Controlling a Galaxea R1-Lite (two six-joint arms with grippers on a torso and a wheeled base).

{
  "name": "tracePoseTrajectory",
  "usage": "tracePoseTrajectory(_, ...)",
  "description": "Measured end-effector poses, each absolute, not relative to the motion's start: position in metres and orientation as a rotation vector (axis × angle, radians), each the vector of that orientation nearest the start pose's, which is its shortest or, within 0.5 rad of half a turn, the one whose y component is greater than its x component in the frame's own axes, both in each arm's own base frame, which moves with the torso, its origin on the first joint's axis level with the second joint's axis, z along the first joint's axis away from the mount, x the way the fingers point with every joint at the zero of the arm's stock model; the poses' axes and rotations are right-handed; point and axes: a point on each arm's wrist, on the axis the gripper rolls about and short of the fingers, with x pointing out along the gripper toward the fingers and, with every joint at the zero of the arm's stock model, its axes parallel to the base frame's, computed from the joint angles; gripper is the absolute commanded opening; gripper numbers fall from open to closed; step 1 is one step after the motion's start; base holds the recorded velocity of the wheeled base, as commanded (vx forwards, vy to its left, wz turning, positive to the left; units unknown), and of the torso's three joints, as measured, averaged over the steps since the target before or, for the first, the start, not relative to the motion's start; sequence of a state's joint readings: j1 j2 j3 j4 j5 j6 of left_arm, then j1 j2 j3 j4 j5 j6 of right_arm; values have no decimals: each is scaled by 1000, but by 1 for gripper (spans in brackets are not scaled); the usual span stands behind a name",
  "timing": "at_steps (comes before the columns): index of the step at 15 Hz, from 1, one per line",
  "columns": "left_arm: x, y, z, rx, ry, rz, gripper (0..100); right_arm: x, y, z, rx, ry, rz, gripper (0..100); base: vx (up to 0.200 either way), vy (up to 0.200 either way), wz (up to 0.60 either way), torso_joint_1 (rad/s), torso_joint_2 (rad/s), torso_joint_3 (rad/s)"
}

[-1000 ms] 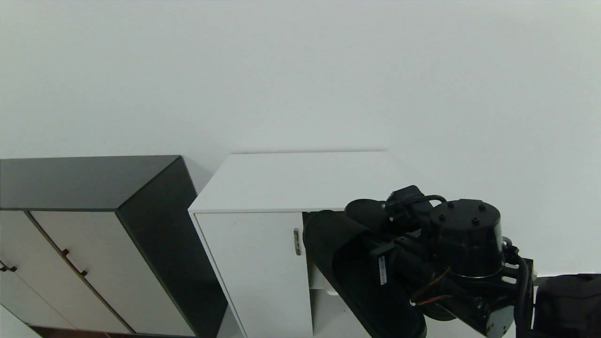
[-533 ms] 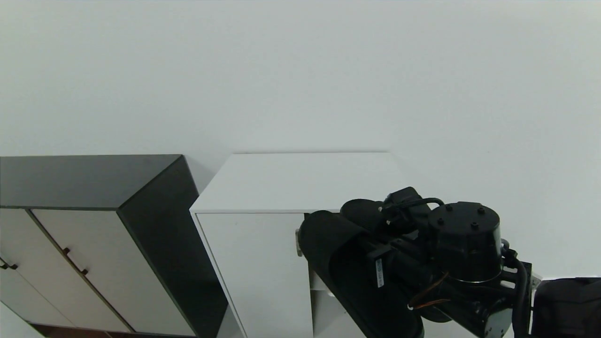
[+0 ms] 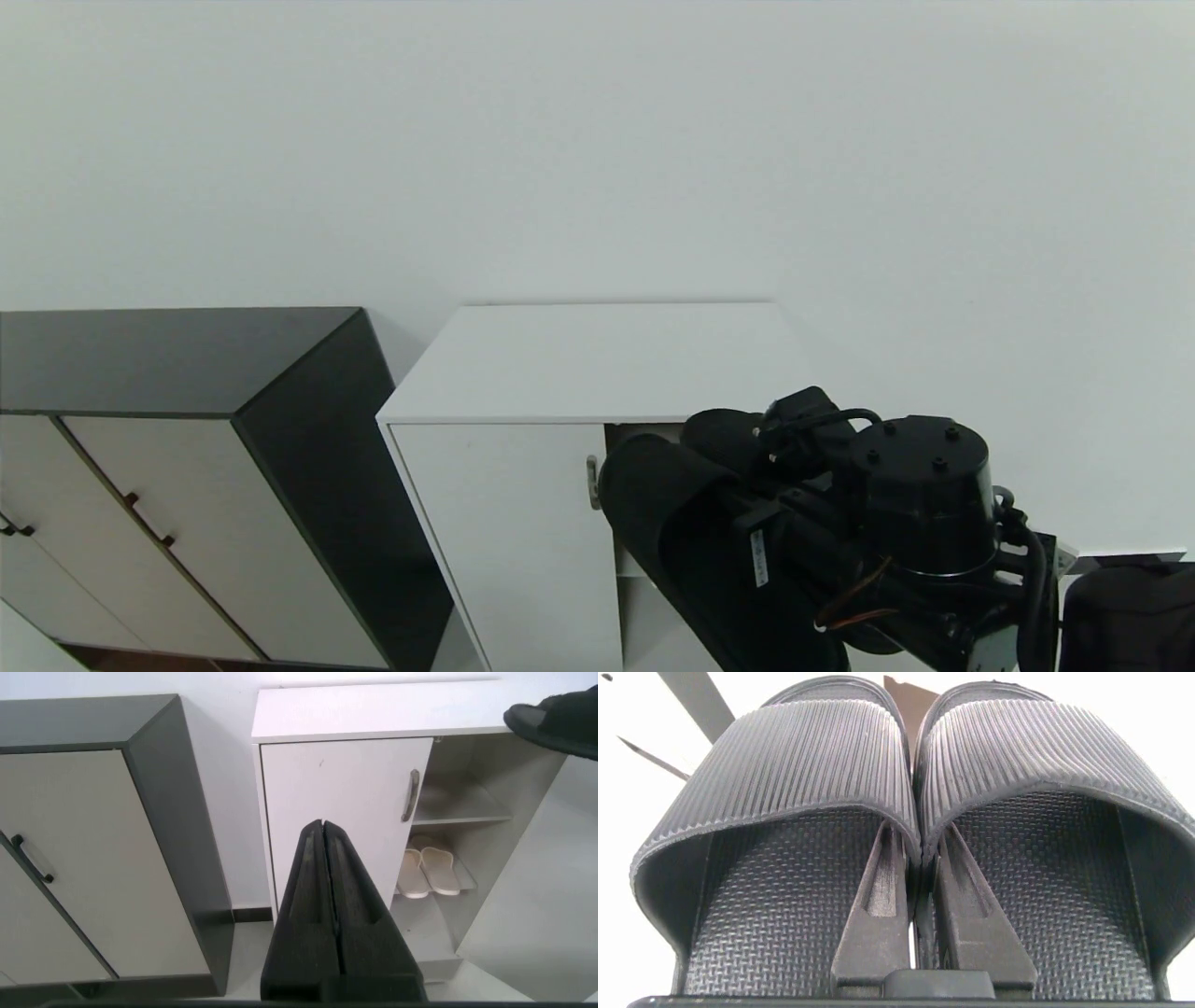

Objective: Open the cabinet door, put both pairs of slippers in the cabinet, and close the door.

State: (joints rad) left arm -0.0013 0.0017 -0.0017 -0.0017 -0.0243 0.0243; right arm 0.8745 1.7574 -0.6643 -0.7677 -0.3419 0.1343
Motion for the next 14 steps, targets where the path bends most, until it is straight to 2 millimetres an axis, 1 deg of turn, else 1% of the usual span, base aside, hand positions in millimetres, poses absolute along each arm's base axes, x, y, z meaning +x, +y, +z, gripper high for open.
tracePoseTrajectory(2, -23, -1, 76, 24, -3, -26, 0, 198, 225, 142, -54, 300, 507, 0, 0, 0, 0, -45, 114, 62)
tracePoseTrajectory(5, -23, -1, 76, 23, -2, -26, 0, 199, 225, 141, -51, 298, 508, 0, 0, 0, 0, -162, 380, 211)
tracePoseTrajectory(14, -23, -1, 76, 22, -2, -27, 0, 198, 225, 139, -56, 304, 507, 0, 0, 0, 0, -222, 540, 311)
